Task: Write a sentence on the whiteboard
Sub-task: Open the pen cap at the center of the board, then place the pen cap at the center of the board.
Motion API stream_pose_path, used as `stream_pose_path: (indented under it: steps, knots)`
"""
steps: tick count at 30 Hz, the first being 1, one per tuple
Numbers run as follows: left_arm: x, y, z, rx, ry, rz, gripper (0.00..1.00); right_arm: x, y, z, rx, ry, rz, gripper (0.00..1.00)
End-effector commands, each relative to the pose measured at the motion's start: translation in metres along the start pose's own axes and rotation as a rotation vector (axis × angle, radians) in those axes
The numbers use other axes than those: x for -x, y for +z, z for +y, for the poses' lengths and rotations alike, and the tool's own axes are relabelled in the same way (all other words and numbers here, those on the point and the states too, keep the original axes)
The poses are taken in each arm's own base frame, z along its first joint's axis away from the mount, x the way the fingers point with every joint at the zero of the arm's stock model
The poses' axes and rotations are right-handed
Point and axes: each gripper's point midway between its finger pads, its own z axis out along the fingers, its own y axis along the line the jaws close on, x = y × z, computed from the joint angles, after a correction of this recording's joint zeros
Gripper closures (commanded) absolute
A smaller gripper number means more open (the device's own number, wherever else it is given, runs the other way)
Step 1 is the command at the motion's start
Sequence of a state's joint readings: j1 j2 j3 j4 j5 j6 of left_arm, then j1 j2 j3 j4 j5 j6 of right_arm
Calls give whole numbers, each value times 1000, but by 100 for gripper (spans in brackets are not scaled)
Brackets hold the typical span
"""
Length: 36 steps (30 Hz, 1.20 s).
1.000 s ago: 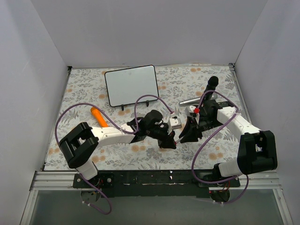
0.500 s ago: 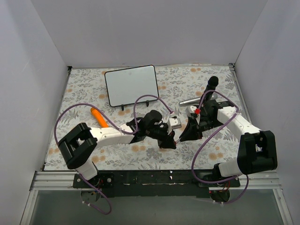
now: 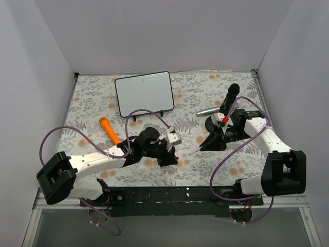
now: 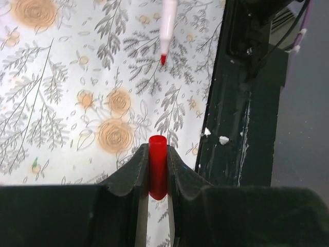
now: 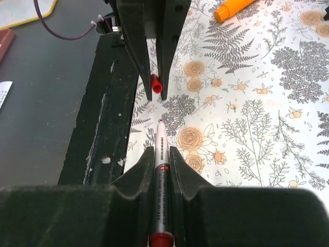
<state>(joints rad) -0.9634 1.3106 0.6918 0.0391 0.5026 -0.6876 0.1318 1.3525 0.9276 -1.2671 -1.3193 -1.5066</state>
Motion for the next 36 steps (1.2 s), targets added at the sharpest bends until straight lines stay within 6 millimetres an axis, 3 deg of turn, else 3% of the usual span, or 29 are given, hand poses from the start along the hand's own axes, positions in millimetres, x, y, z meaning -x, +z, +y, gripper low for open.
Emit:
stream_pose_path:
  steps: [1, 3, 8, 9, 13, 17, 21, 25, 31, 36]
  knots:
    - [-7, -20, 12, 111, -10, 13, 100, 5, -4, 3, -7, -34, 22, 99]
    - [-3, -23, 16, 151, -32, -2, 100, 4, -5, 2, -15, -40, 24, 99]
    - [7, -43, 63, 407, -197, -76, 100, 3, -10, -5, -81, -1, 44, 99]
    - [5, -49, 73, 458, -241, -86, 100, 5, -12, -16, -113, -54, 48, 99]
    - [1, -102, 136, 799, -457, -190, 100, 1, -15, -25, -200, -58, 72, 99]
    - [3, -131, 167, 869, -580, -231, 100, 0, -20, -31, -238, -49, 87, 99]
    - [-14, -165, 207, 983, -687, -225, 100, 0, -21, -32, -241, -44, 87, 99]
    - [-44, -202, 245, 1180, -813, -225, 100, 3, -22, -31, -252, -54, 85, 99]
    - [-76, -215, 270, 1284, -893, -159, 100, 4, -22, -30, -250, -59, 80, 99]
    - [-92, -217, 279, 1301, -924, -137, 91, 4, -23, -30, -253, -58, 79, 99]
